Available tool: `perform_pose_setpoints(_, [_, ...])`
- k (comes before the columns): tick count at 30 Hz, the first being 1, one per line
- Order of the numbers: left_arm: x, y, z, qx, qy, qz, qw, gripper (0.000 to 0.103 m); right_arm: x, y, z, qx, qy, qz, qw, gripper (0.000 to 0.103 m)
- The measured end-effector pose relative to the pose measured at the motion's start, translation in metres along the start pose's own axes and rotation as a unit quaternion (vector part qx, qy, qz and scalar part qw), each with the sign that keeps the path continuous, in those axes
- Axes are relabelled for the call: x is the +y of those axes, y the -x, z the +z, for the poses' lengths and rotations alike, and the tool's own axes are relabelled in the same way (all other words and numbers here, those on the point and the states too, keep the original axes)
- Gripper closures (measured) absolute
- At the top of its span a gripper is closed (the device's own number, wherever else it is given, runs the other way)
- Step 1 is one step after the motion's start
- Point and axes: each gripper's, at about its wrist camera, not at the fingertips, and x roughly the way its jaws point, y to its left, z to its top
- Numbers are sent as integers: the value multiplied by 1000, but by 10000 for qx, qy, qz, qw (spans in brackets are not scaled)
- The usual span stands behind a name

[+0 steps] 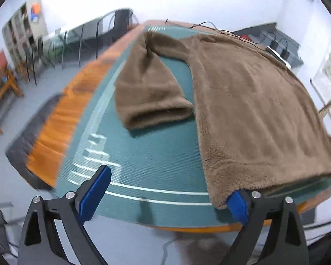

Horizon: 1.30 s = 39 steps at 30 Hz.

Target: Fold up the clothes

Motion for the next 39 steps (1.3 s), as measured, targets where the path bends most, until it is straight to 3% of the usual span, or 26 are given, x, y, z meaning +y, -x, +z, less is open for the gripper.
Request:
perform_pose_setpoints(5, [5, 5, -6, 59, -195, 93, 9997, 7, 9, 0, -13, 198, 138, 99, 9997, 70])
perform_pose_setpoints(12, [-30, -35, -24, 493, -958, 138, 9941, 8, 0, -28, -42, 754, 31, 93, 9971, 70])
perform_pose_setpoints(16, [-36, -41, -28, 575, -1199, 71, 9911, 7, -1, -31, -45, 770, 167, 79, 9969, 69])
perform_pose_setpoints(18, [-35, -44, -25, 669, -1258, -53, 9898, 7, -4, -32, -42, 793, 286, 92, 9964, 56])
perform_pose_setpoints(20, [-35, -43, -22, 762, -1374, -208, 9874, 7, -9, -33, -42, 838, 288, 45, 9961, 31])
perform_pose_setpoints(25, [-42, -30, -22, 822, -1856, -460, 9781, 7, -31, -27, -42, 864, 28, 457, 9952, 26])
perform_pose_setpoints(30, [-47, -23, -34, 1083, -2624, -504, 9575, 6, -32, -11, -43, 769, 239, 539, 9953, 26])
perform_pose_setpoints(32, [-42, -20, -34, 1165, -2634, -564, 9560, 6, -34, -7, -44, 794, 231, 590, 9948, 25])
perform_pose_setpoints(35, [-35, -12, -15, 1054, -2181, -744, 9673, 6, -33, -1, -38, 752, 129, 677, 9948, 25])
perform_pose_setpoints(39, [-39, -3, 23, 658, -1438, -1247, 9795, 6, -38, 12, -25, 621, 56, 652, 9959, 25])
